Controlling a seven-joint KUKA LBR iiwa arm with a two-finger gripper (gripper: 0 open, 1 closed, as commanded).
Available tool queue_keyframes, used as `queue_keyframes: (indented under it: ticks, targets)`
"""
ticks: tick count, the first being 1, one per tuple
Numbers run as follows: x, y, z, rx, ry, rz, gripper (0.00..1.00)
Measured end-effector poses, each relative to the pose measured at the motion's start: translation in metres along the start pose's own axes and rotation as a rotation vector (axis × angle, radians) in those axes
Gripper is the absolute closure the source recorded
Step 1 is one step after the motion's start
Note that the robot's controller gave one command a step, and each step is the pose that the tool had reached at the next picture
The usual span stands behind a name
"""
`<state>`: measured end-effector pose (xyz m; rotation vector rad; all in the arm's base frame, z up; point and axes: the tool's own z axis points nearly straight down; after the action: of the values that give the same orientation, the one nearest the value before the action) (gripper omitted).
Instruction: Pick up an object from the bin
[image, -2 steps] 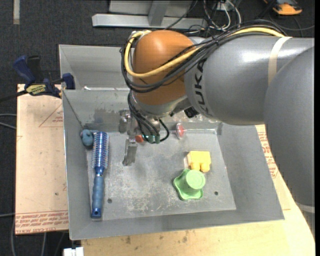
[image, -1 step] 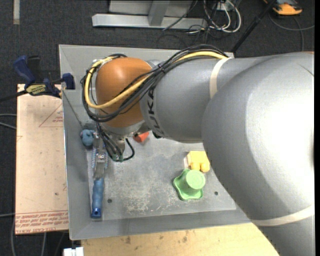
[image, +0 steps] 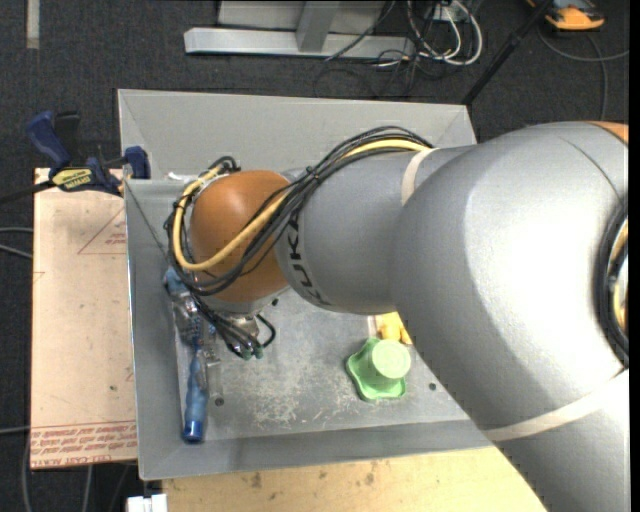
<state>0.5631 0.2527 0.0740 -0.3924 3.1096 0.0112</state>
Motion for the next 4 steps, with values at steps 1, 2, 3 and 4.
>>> queue_keyframes:
  ticks: [1,2,3,4]
  targets:
    - [-0.001,-0.001,0.000,0.000,-0.002,0.002,1.00]
    - [-0.026,-0.018,-0.141,0.004,-0.005,0.009,1.00]
    - [-0.024,-0.018,-0.135,0.005,0.005,0.009,0.00]
    - [0.022,-0.071,-0.074,0.006,0.013,-0.254,0.00]
